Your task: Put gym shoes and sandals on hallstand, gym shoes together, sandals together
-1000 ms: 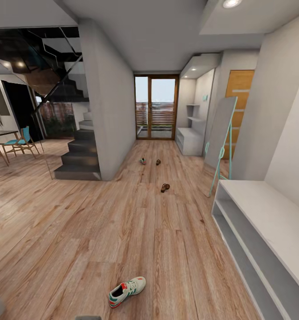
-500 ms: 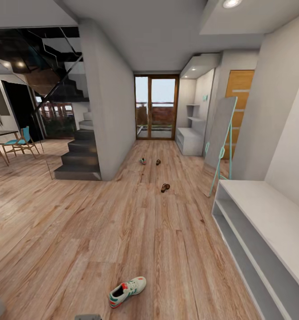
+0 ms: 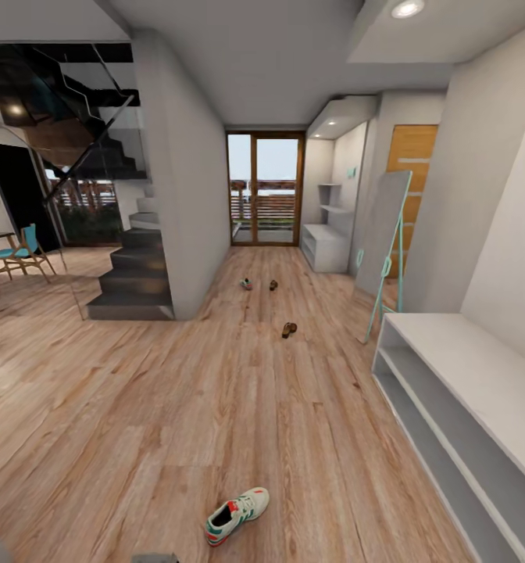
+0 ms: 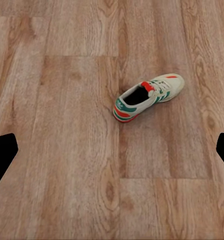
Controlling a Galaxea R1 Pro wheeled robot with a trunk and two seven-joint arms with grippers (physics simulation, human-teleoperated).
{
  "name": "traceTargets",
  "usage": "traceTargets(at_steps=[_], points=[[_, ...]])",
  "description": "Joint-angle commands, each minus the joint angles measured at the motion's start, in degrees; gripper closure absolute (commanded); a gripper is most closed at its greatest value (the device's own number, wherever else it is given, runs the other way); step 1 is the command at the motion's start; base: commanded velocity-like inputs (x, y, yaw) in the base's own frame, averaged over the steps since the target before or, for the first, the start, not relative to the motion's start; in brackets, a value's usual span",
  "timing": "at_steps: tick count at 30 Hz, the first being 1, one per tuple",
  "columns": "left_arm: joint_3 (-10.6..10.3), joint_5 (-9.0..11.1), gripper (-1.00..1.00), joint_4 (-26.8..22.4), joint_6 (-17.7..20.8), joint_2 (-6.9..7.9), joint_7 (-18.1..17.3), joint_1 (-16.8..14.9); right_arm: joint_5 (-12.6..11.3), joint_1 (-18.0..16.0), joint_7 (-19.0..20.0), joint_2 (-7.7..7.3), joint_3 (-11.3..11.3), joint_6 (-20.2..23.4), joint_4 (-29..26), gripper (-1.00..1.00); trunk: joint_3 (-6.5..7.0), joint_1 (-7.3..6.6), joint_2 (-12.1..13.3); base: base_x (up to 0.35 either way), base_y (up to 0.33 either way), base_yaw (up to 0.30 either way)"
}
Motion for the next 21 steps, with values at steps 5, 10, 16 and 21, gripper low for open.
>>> traceTargets(at_steps=[5, 10, 16, 21], points=[[0.0, 0.0, -1.0, 0.0, -0.2, -0.01, 0.0, 0.0, 0.0, 0.0, 0.1, -0.01, 0.0, 0.0, 0.0, -1.0, -0.06, 0.0, 0.0, 0.101, 0.308, -0.001], [0.0, 0.0, -1.0, 0.0, -0.2, -0.01, 0.0, 0.0, -0.1, 0.0, 0.0, -0.01, -0.1, 0.0, 0.0, -1.0, -0.06, 0.0, 0.0, 0.166, 0.307, -0.05], [0.0, 0.0, -1.0, 0.0, -0.2, -0.01, 0.0, 0.0, -0.1, 0.0, -0.1, -0.01, -0.1, 0.0, 0.0, -1.0, -0.06, 0.0, 0.0, 0.181, 0.299, -0.225], [0.0, -0.1, -1.0, 0.0, -0.2, -0.01, 0.0, 0.0, -0.1, 0.0, -0.1, -0.01, -0.1, 0.0, 0.0, -1.0, -0.06, 0.0, 0.0, 0.117, 0.141, -0.286]])
